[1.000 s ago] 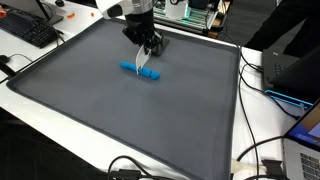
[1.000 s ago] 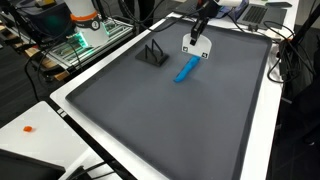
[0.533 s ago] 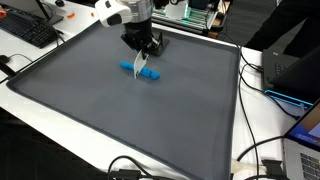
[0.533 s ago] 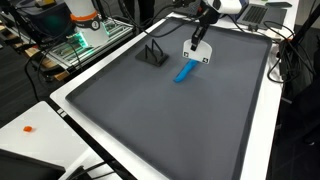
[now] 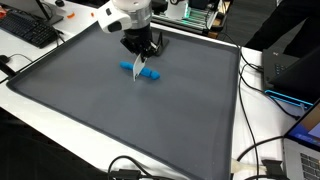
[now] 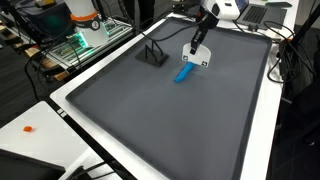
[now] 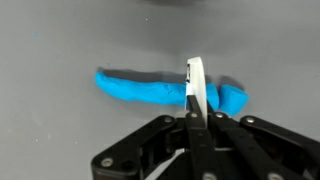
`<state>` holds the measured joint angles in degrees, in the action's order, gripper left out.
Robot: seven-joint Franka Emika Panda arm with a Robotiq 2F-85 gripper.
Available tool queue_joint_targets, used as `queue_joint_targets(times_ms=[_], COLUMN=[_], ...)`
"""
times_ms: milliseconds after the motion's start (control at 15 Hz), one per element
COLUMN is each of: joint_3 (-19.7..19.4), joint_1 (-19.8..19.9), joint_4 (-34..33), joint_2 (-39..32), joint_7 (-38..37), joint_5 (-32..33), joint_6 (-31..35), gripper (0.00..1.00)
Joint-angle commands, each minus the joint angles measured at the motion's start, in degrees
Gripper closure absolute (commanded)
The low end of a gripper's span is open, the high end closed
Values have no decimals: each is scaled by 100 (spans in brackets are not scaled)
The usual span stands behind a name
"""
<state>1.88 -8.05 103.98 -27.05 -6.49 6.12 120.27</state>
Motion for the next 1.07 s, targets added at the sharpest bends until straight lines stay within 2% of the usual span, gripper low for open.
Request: queue_joint_targets(times_ms=[0, 1000], joint_3=[4, 12], joint_1=[29, 86], joint_4=[156, 497], joint_2=[-85, -191], joint_7=[-8, 6], joint_5=[35, -60], joint_6=[264, 677], gripper=[99, 99])
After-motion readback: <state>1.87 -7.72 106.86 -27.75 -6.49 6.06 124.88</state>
